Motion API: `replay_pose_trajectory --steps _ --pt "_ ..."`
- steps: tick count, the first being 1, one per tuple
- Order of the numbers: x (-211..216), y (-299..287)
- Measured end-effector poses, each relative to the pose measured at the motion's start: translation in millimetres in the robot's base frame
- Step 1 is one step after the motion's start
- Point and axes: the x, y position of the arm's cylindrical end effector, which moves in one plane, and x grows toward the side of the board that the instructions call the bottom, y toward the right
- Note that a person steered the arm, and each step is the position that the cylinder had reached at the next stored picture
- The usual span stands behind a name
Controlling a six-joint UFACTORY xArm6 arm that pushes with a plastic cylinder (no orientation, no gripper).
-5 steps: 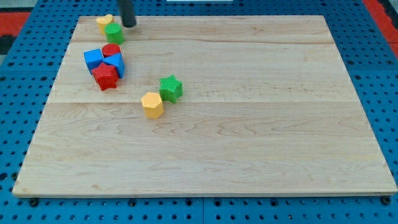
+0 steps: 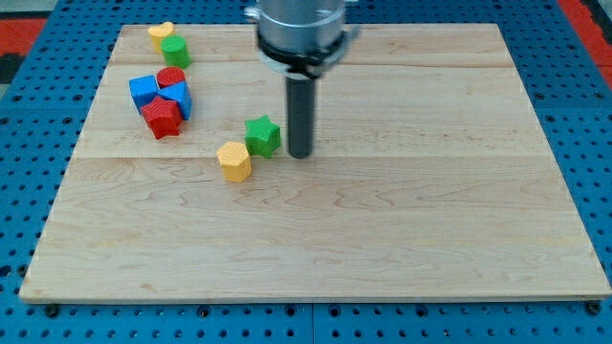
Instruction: Move the green star to the right of the blue triangle
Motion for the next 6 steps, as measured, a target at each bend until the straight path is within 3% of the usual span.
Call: replay_pose_trajectory --steps 2,3,5,6 --pt "0.7 -33.6" --pt "-19.8 -61.8" --pt "4.5 -49.8" --pt "-11.6 -67.4"
